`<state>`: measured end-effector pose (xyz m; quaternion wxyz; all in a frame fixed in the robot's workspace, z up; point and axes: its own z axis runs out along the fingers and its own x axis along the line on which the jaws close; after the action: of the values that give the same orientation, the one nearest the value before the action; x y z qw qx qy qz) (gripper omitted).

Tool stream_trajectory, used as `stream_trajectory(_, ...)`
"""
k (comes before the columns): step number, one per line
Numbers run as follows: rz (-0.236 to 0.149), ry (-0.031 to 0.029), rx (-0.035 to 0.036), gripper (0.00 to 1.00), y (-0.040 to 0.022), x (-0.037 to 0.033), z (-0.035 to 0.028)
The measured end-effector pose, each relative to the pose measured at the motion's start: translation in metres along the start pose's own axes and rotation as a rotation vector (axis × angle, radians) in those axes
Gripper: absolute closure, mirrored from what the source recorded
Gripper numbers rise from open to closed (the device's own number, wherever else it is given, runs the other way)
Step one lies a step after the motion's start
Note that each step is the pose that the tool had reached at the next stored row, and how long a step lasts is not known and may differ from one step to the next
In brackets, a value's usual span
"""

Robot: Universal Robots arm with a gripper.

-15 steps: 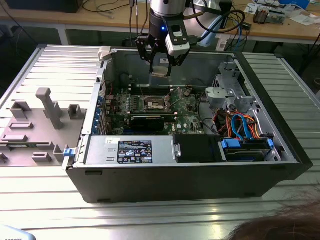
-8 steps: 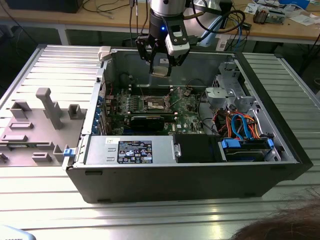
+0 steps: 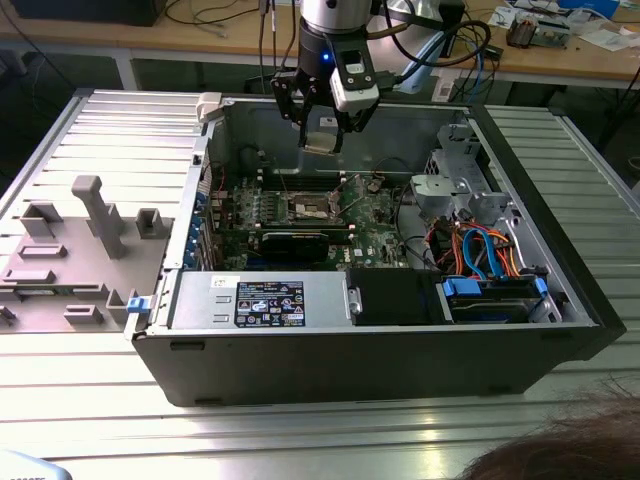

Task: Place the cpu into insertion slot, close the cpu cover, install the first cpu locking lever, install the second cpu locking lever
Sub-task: 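Place the cpu into insertion slot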

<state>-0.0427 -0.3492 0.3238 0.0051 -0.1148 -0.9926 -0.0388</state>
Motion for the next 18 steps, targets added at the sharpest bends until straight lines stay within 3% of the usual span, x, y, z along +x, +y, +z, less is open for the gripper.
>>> stream_trajectory(18,0.022,-0.0017,-0.0004,0.46,0.0,0.0,0.0)
